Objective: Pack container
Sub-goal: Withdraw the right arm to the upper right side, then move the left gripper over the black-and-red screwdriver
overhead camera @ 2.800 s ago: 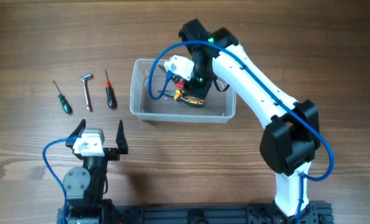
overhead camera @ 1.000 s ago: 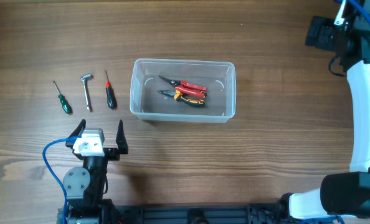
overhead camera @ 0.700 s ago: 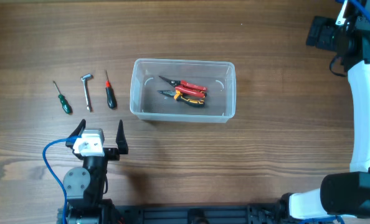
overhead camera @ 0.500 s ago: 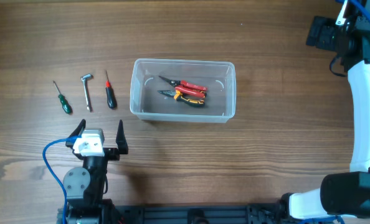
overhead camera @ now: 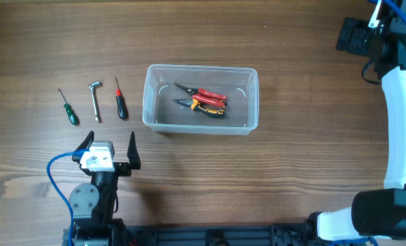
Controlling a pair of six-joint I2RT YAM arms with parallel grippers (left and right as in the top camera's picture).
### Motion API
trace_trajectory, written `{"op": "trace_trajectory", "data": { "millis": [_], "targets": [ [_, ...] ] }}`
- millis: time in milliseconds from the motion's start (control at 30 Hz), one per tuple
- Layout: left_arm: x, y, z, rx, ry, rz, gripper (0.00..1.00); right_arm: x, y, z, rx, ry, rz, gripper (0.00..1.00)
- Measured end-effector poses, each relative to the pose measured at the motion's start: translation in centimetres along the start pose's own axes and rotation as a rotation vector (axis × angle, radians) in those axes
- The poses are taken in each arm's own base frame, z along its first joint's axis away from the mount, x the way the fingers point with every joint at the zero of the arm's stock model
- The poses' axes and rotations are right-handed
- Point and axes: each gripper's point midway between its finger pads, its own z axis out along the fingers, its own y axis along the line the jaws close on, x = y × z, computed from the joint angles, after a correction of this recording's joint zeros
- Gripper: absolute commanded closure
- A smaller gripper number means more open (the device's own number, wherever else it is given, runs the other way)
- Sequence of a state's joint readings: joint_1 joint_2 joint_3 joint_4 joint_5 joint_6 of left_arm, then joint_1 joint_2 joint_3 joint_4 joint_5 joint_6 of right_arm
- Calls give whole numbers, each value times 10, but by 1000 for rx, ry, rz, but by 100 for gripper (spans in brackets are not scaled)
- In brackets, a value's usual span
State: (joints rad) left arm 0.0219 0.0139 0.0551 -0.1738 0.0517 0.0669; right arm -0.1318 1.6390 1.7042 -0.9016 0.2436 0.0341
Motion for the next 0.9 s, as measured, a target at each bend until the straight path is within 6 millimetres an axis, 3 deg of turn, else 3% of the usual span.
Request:
{"op": "trace_trajectory", "data": {
  "millis": [500,800,900],
  "targets": [
    [-4,0,0,0,-16,0,0,0,0,0,0,0,0,0],
    [-13,-36,-4,213,-47,-19,0,0,0,0,0,0,0,0],
    [-35,-39,-10,226,-77,-20,0,0,0,0,0,0,0,0]
  ]
}}
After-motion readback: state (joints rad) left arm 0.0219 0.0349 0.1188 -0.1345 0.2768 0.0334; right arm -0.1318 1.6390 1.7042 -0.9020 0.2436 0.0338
